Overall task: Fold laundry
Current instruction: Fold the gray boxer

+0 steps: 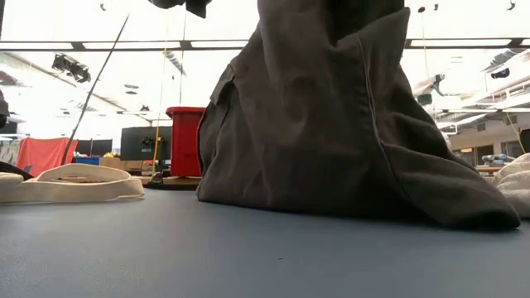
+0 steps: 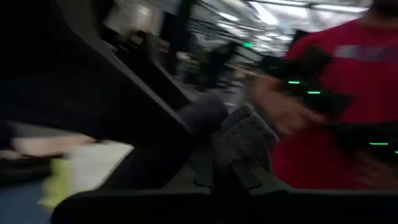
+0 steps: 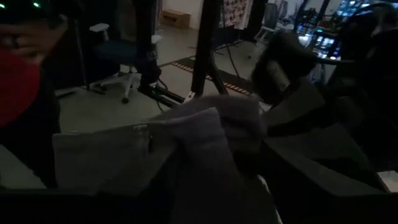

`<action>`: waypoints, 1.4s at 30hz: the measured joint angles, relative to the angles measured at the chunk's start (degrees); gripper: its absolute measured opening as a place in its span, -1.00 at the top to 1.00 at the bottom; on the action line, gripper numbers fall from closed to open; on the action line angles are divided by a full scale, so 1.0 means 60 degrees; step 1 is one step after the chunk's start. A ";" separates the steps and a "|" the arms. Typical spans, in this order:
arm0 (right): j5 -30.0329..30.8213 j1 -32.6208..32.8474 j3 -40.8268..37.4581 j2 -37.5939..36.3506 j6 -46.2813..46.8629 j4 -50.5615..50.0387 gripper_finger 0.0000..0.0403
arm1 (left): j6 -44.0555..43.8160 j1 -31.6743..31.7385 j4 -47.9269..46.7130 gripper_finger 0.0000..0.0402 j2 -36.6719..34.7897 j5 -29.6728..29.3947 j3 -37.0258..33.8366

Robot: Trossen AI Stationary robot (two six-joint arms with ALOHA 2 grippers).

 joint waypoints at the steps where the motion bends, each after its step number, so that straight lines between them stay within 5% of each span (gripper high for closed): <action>1: -0.0078 0.0011 0.0000 0.0000 0.0037 0.0012 -0.13 | -0.0213 -0.0016 0.0019 0.95 0.0054 0.0383 0.0005; 9: -0.0474 0.0402 0.0000 0.0034 -0.0358 -0.0269 -0.13 | -0.0435 0.0147 -0.0172 0.95 0.0366 0.0745 0.0005; 16: 0.1514 0.0597 0.0000 -0.0109 -0.1443 -0.1249 -0.11 | -0.0063 0.0208 -0.0223 0.95 0.0495 -0.0705 -0.0007; 22: 0.3693 0.0425 -0.0007 -0.0983 0.0120 -0.1981 -0.01 | -0.0402 0.0586 -0.0421 0.89 0.0473 -0.0951 -0.0006; 26: 0.4138 0.0050 0.0000 -0.1573 0.2092 -0.2846 0.01 | -0.0621 0.0700 -0.1022 0.87 0.0475 -0.1597 -0.0006; 33: 0.5542 0.0019 -0.0007 -0.2058 0.3879 -0.7868 0.03 | 0.0252 0.0697 -0.2508 0.88 0.0469 -0.1938 -0.0002; 37: 0.5493 0.0244 -0.0229 -0.2085 0.4551 -0.8915 0.03 | -0.0021 0.0705 -0.3306 0.83 0.0469 -0.3402 0.0001; 42: 0.4710 0.0457 -0.1985 -0.2662 0.5361 -0.8729 0.03 | 0.0201 0.0654 -0.4022 0.83 0.0462 -0.3474 0.0005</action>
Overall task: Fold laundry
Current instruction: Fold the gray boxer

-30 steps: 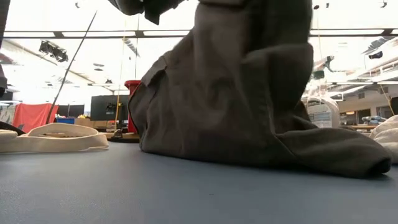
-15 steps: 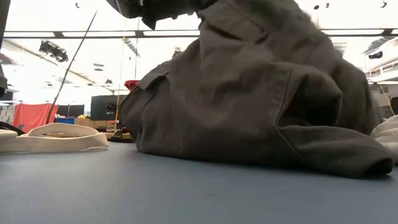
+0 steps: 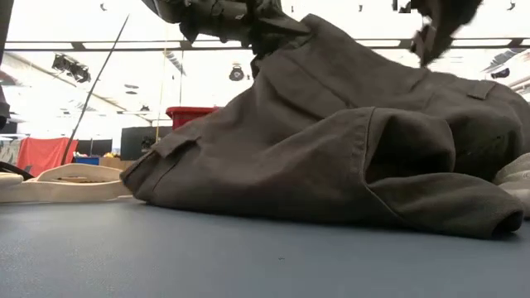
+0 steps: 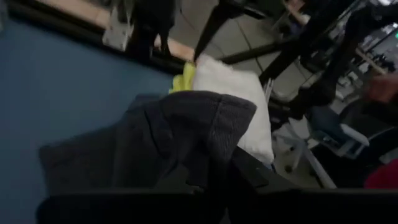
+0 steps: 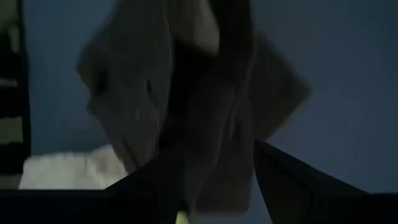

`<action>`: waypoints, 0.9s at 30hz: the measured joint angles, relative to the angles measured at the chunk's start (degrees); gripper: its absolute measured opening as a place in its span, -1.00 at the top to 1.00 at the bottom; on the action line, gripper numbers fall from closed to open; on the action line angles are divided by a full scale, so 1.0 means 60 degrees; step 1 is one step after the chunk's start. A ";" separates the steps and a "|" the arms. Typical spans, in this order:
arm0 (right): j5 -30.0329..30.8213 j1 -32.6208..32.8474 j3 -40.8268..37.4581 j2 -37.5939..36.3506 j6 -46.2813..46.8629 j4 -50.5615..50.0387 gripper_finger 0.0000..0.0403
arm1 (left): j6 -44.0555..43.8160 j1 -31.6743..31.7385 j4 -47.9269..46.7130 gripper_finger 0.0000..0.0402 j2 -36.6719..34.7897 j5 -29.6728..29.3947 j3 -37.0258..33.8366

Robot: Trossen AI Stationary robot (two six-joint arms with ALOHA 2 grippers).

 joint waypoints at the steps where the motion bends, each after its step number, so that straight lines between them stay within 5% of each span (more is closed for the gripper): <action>1: -0.0106 0.0045 -0.0472 -0.0231 0.0216 0.0121 0.03 | 0.0000 -0.0032 -0.0150 0.87 0.0000 -0.0004 0.0000; 5: -0.0275 0.0304 -0.2293 -0.1224 0.0676 0.1123 0.03 | 0.0011 -0.0084 -0.1138 0.95 -0.0381 -0.0196 0.0000; 11: -0.0334 0.0635 -0.3952 -0.1950 0.0230 0.1962 0.02 | 0.0787 0.0041 -0.4990 0.96 -0.1873 -0.2132 0.0001; 20: 0.0449 0.0693 -0.4113 -0.1413 0.0749 0.3134 0.02 | 0.1255 0.0465 -0.7423 0.97 -0.2704 -0.2568 0.0000; 27: 0.1632 0.0391 -0.3899 -0.1715 0.2753 0.2434 0.02 | 0.1185 0.0539 -1.0706 0.97 -0.2801 -0.3689 0.0000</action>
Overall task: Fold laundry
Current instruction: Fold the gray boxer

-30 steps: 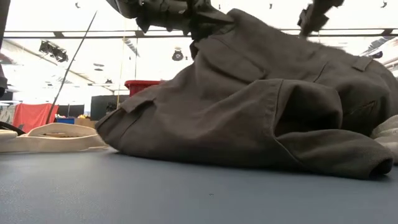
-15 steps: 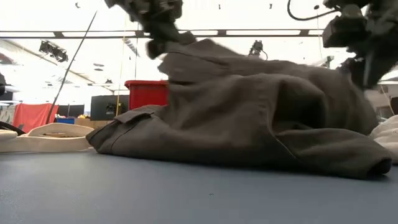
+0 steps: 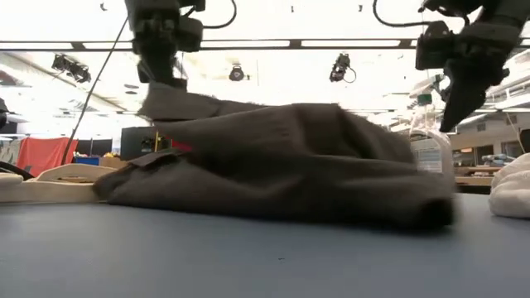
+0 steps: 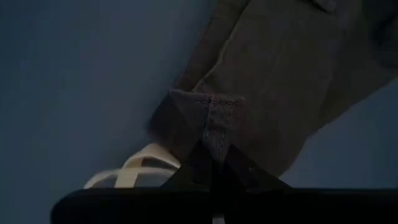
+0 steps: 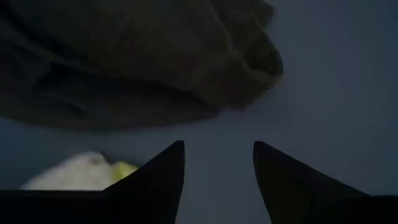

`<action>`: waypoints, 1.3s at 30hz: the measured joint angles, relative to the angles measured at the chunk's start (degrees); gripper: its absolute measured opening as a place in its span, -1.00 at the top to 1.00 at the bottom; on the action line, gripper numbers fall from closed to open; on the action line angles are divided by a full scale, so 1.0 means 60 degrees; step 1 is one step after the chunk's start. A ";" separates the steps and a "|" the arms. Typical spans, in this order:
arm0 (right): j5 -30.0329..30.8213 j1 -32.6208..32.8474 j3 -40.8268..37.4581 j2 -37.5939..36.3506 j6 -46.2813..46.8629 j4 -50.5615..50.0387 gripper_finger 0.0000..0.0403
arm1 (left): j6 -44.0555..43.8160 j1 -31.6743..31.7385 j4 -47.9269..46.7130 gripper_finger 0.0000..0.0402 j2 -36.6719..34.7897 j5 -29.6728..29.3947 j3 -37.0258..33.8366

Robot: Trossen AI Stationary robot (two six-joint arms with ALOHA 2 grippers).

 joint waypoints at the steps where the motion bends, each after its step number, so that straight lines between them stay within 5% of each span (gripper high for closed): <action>1: 0.0079 -0.0023 0.0001 -0.0086 0.0202 0.0163 0.02 | 0.0077 0.0021 -0.0185 0.97 -0.0002 -0.0137 0.0000; 6: 0.0419 -0.0506 -0.0810 -0.0046 0.0602 0.2785 0.02 | 0.0314 0.0312 -0.0036 0.97 0.0000 -0.0198 -0.0004; 11: -0.0599 -0.1562 -0.2425 0.0297 0.1802 0.5673 0.01 | 0.0324 0.0660 0.0017 0.97 0.0004 -0.0194 -0.0004; 19: -0.1570 -0.1901 -0.3533 0.0016 0.1757 0.6584 -0.12 | 0.0918 0.1097 -0.0849 0.96 0.0004 -0.0198 -0.0004; 26: -0.0571 -0.2554 -0.3813 0.0315 0.0713 0.7931 -0.20 | 0.1067 0.1443 -0.0764 0.96 0.0007 -0.0198 -0.0004; 33: -0.2946 -0.3650 -0.4963 0.1166 0.0906 1.0479 -0.22 | 0.1240 0.1501 -0.0638 0.96 0.0007 -0.0198 -0.0004; 39: -0.3167 -0.3979 -0.5237 0.1965 0.0562 1.2434 -0.22 | 0.1270 0.1501 -0.0542 0.96 0.0011 -0.0198 -0.0004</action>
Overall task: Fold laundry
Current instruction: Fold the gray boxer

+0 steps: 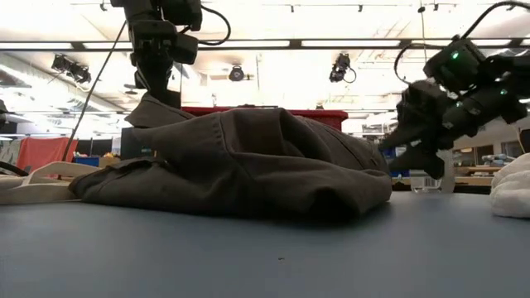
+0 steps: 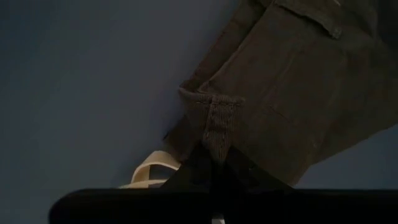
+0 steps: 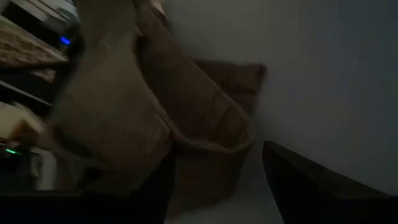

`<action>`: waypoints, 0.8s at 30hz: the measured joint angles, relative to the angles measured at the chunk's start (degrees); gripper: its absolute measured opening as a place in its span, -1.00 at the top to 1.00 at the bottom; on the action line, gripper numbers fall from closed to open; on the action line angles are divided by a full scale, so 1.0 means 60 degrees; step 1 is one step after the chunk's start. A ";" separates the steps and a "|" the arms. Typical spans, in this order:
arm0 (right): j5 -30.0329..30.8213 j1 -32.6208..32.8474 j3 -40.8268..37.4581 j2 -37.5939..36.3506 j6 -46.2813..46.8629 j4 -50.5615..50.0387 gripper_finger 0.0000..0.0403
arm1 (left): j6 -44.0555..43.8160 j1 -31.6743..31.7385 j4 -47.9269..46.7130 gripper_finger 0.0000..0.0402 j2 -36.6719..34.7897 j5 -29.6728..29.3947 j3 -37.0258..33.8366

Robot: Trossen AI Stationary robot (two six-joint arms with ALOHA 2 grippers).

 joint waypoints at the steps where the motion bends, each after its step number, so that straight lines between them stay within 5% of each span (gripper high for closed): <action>1: -0.0092 -0.0042 0.0037 0.0216 -0.0164 -0.0079 -0.22 | 0.0000 0.0000 0.0025 0.96 0.0000 -0.0002 0.0000; 8: -0.1169 -0.0087 0.0729 0.1917 -0.0507 0.0887 0.01 | 0.0208 0.0000 0.0375 0.96 0.0000 -0.0002 0.0000; 14: -0.2138 -0.0050 0.1670 0.2603 -0.0829 0.1403 0.88 | 0.0798 0.0170 0.0573 0.96 0.0004 -0.0266 0.0000; 20: -0.2524 0.0873 0.3302 0.1357 -0.2481 0.0848 0.94 | 0.1879 0.0392 0.0691 0.97 -0.0251 -0.0703 -0.0011; 24: -0.2522 0.1647 0.5077 0.0231 -0.4675 -0.2049 0.94 | 0.2555 0.0390 0.1010 0.98 -0.0935 -0.0937 -0.0011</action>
